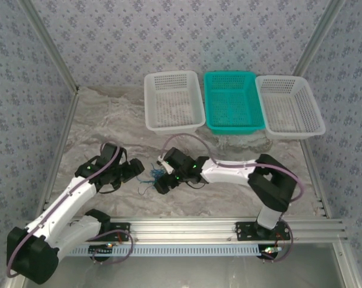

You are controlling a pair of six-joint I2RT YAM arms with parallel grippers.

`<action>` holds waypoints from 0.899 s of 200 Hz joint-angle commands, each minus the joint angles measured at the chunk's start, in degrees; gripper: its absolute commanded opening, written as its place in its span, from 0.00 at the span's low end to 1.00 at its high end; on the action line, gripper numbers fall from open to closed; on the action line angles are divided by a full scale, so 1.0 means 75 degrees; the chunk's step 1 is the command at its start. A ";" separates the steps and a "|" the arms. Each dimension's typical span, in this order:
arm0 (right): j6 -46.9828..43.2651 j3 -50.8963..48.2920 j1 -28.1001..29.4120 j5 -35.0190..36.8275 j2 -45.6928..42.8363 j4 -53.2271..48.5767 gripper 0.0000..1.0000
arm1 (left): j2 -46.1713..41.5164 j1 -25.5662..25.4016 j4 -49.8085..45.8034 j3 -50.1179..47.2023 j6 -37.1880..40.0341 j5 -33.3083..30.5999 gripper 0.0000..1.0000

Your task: Untangle the cables

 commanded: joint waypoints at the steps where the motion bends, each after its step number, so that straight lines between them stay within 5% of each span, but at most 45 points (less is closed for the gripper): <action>1: -0.0576 0.0336 0.0078 0.0245 0.0524 0.0603 0.69 | -0.0246 -0.0031 -0.0281 0.0216 0.0165 -0.0073 0.87; 41: -0.0382 -0.0102 -0.0091 0.0421 0.0052 0.0925 0.00 | -0.0515 -0.0035 -0.0283 0.0610 0.0555 0.0080 0.87; 74: 0.0058 -0.1038 -0.0440 -0.0321 -0.1284 0.1471 0.00 | -0.0628 -0.0037 0.0846 0.0649 0.0591 0.1427 0.82; 102: 0.0979 -0.1577 -0.1008 -0.0391 -0.2392 0.1498 0.00 | -0.0347 -0.0219 0.2522 0.0411 -0.0492 0.2533 0.81; 126: 0.1225 -0.1742 -0.1404 -0.0634 -0.2931 0.1554 0.00 | -0.0019 -0.0640 0.3456 0.0511 -0.0837 0.2677 0.81; 180: 0.1799 -0.1738 -0.1841 -0.1184 -0.3082 0.1675 0.00 | 0.0680 -0.1269 0.2881 0.0911 -0.0211 0.2127 0.73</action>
